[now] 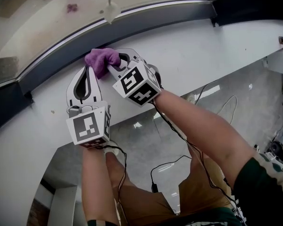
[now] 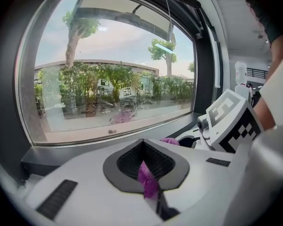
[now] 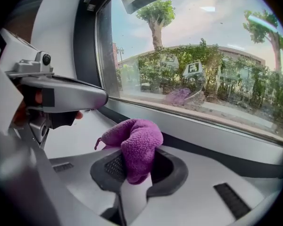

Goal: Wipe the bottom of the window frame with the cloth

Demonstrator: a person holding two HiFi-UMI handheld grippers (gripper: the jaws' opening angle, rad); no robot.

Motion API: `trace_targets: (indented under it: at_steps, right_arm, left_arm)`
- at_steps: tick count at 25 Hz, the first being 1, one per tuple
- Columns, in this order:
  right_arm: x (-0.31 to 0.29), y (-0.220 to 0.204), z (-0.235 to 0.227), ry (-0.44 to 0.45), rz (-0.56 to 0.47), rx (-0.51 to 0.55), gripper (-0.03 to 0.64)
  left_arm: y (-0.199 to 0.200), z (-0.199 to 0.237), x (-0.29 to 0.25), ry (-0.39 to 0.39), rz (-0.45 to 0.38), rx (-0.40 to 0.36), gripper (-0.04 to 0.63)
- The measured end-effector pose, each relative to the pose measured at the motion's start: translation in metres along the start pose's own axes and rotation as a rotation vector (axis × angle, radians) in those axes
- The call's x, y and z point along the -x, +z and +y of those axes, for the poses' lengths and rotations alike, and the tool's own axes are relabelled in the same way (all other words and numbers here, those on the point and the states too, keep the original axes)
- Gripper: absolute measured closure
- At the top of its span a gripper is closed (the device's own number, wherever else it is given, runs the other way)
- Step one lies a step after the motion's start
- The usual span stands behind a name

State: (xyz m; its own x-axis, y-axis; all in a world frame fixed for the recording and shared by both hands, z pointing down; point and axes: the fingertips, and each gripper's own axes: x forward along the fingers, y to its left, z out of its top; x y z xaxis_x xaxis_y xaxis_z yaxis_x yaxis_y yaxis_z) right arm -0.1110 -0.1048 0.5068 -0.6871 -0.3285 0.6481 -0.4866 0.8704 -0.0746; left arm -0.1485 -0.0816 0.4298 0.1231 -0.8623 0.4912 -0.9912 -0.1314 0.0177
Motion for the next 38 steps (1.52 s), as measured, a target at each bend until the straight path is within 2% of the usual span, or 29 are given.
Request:
trace_targets:
  at_steps: [7, 19, 32, 38]
  right_arm:
    - [0.016, -0.023, -0.039, -0.019, 0.012, -0.008, 0.528]
    - [0.055, -0.054, -0.108, -0.092, 0.02, -0.06, 0.528]
    - [0.11, -0.108, -0.187, -0.205, 0.061, -0.131, 0.528]
    - [0.141, -0.138, -0.237, -0.248, 0.069, -0.148, 0.528]
  left_arm:
    - [0.0, -0.029, -0.026, -0.017, 0.014, -0.01, 0.591]
    - [0.012, -0.093, -0.068, -0.101, 0.038, -0.049, 0.591]
    - [0.027, -0.177, -0.111, -0.211, 0.03, -0.102, 0.591]
    - [0.037, -0.236, -0.143, -0.25, 0.034, -0.134, 0.591]
